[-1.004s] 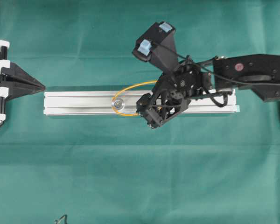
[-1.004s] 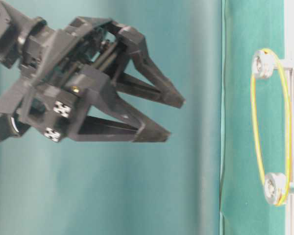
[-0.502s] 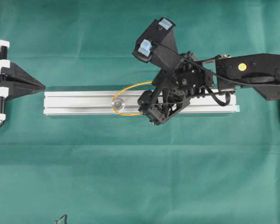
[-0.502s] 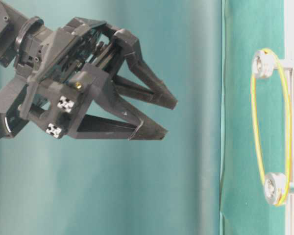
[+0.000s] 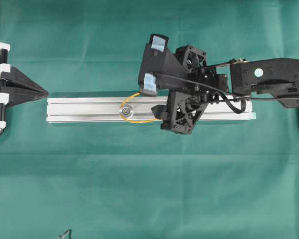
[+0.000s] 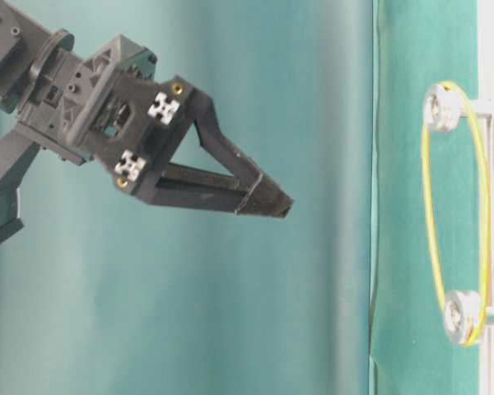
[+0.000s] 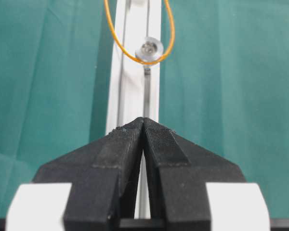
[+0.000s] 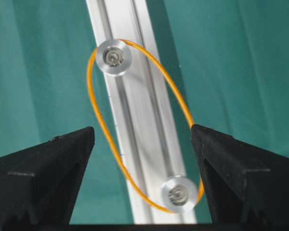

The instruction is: Hook the rubber onto the shaft.

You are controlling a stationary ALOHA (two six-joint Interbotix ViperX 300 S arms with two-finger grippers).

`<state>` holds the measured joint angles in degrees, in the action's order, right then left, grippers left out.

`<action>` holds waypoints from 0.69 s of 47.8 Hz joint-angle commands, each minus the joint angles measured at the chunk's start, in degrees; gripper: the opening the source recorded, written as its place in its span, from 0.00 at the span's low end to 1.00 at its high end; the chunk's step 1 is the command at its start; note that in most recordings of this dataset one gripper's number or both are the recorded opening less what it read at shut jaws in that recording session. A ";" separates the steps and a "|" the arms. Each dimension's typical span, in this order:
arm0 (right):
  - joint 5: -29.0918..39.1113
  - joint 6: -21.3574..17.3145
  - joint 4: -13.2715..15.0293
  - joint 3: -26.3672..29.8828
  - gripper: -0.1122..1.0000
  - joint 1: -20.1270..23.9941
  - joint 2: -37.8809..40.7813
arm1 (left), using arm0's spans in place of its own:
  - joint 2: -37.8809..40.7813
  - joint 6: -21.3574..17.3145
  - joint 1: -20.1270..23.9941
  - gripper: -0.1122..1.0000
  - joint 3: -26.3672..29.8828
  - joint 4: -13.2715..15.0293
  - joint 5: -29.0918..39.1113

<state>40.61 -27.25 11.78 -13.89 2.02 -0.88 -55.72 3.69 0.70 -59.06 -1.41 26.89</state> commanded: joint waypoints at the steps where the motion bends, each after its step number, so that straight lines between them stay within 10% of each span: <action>1: -0.18 1.49 -0.09 0.53 0.87 0.09 -1.76 | 0.26 -0.09 -0.09 0.10 1.58 -0.09 -0.35; 33: 0.44 2.20 -0.18 -3.16 0.68 0.18 -6.24 | 0.26 0.00 -0.09 0.10 1.58 -0.09 -0.26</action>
<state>41.66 -25.14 11.69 -16.70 2.11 -4.39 -55.72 3.69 0.70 -59.06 -1.41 26.89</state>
